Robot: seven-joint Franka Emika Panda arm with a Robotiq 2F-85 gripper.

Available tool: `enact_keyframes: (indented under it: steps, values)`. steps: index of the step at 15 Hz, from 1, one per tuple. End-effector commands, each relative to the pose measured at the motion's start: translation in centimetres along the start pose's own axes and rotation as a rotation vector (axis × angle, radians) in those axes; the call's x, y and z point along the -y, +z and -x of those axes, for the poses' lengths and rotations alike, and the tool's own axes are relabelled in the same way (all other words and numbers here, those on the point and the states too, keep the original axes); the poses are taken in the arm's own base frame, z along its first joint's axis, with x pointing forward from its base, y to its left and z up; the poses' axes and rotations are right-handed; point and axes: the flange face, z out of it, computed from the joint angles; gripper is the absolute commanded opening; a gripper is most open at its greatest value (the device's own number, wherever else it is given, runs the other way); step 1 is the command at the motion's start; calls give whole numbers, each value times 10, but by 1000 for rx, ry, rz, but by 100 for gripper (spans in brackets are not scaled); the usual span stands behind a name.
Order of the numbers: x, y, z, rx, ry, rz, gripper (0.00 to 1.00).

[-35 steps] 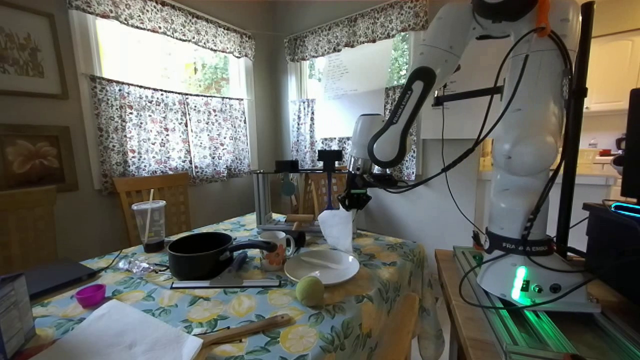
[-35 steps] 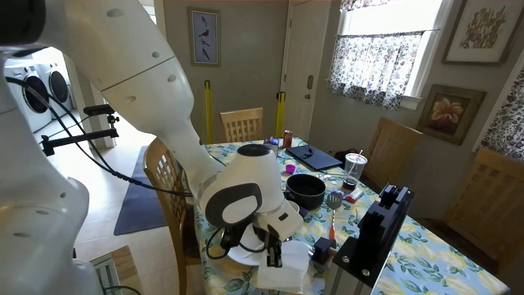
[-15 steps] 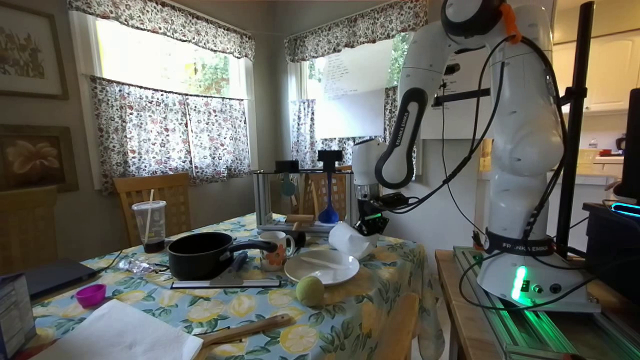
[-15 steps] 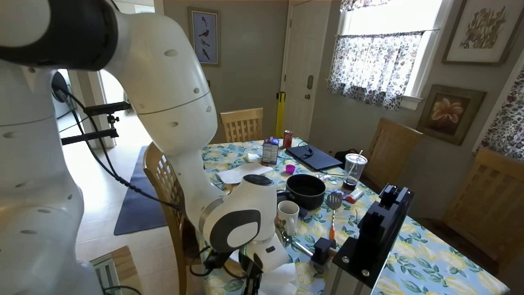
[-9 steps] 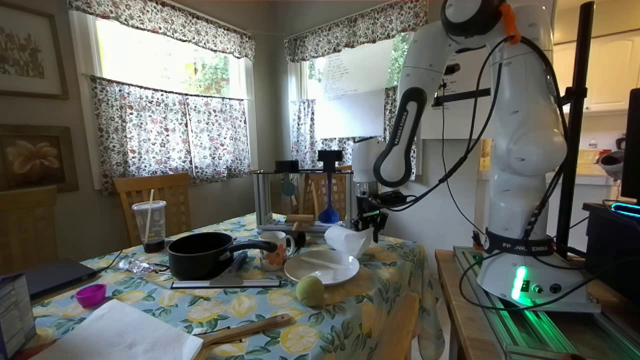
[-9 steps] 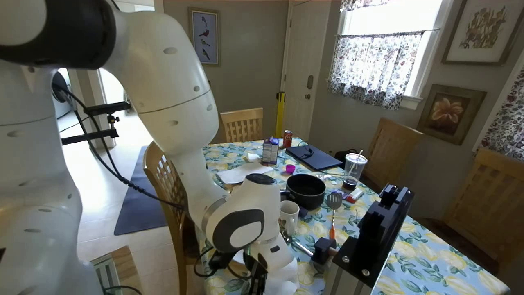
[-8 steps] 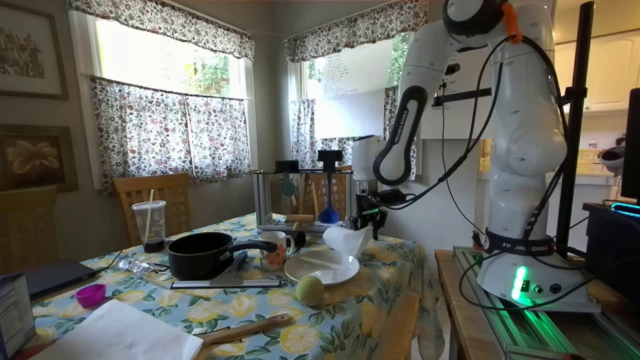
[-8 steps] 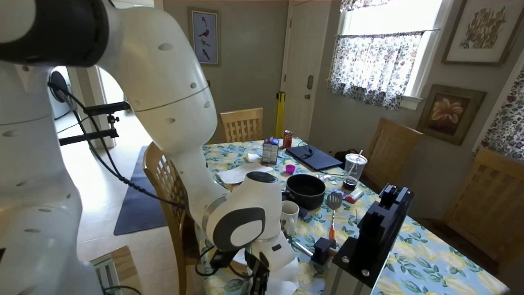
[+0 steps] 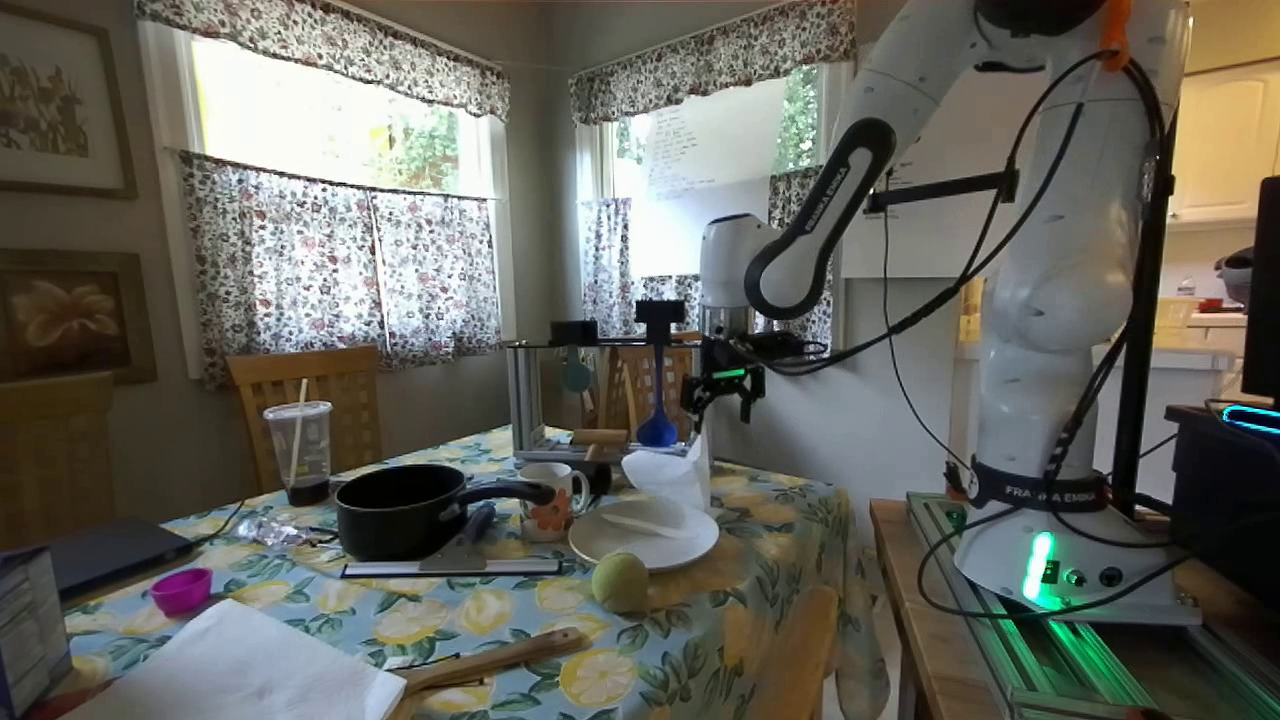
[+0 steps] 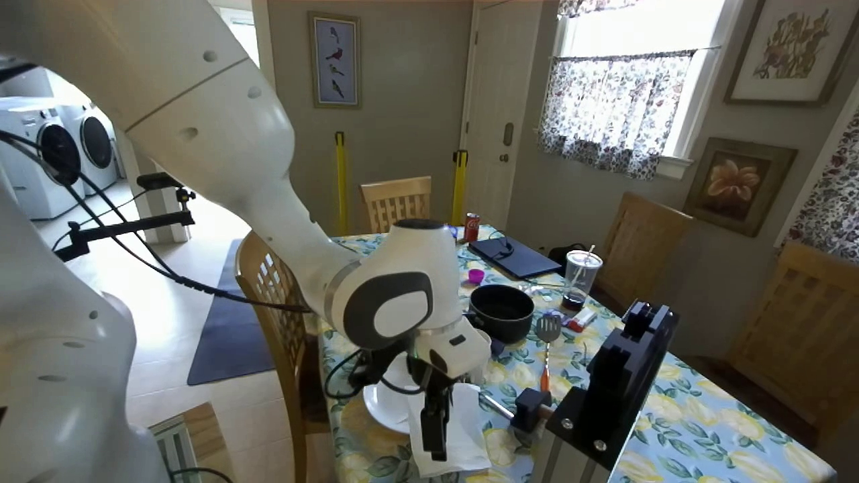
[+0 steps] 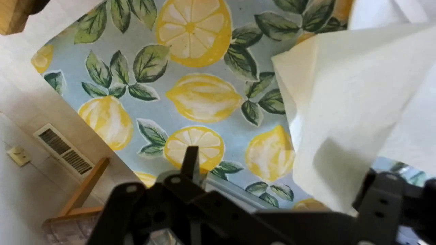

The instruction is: Pick up the napkin from the table and wipe the plate

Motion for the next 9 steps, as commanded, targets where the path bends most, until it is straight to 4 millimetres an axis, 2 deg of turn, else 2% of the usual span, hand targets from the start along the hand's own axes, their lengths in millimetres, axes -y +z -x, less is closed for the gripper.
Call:
enact_keyframes:
  steps: [1, 3, 9]
  values:
    - [7, -45, 16, -65, -57, -29, 100]
    - [27, -63, 13, -87, -92, -60, 100]
    - [53, -100, 38, -82, -227, -158, 100]
